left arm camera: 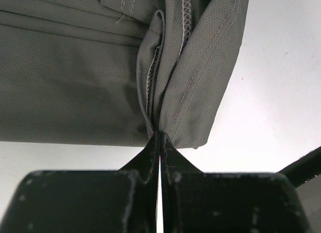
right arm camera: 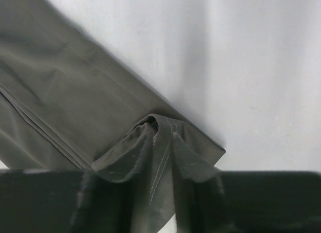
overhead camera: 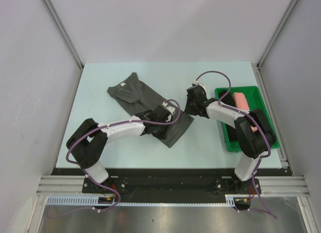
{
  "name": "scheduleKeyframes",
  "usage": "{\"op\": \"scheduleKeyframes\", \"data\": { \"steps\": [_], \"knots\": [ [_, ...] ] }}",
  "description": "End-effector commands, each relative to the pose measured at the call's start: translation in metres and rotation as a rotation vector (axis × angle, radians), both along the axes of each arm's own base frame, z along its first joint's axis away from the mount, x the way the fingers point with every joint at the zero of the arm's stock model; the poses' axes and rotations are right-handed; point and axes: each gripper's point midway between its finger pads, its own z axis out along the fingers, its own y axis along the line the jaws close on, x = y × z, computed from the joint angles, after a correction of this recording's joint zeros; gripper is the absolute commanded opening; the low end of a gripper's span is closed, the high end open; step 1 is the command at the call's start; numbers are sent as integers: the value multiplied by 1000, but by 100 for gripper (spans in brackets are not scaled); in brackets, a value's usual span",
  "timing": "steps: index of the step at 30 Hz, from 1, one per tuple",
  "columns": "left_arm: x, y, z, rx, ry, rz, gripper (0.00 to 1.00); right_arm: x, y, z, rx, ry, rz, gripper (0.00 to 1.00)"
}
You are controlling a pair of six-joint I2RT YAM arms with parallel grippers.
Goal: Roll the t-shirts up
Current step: Roll the T-shirt to the center of the board.
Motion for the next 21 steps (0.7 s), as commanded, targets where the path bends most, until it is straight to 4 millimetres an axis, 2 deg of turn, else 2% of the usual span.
{"op": "scheduleKeyframes", "data": {
  "steps": [1, 6, 13, 15, 16, 17, 21],
  "knots": [
    [13, -8, 26, -42, -65, 2, 0, 11, 8, 13, 14, -39, -1, 31],
    [20, -5, 33, -53, -81, 30, 0, 10, 7, 7, -2, -27, -4, 39],
    [21, -1, 36, -54, -87, 38, 0, 10, 11, -1, 2, -10, -1, 36],
    [21, 0, 36, -52, -87, 40, 0, 11, 11, 0, 1, -13, -5, 32],
    [22, 0, 36, -53, -88, 39, 0, 12, 10, 1, 0, -17, -12, 28],
    [21, 1, 36, -50, -86, 40, 0, 13, 10, 4, 5, -22, -14, 19],
    [23, 4, 40, -57, -96, 47, 0, 19, 12, 17, 16, -46, -22, 8]
  ]
}}
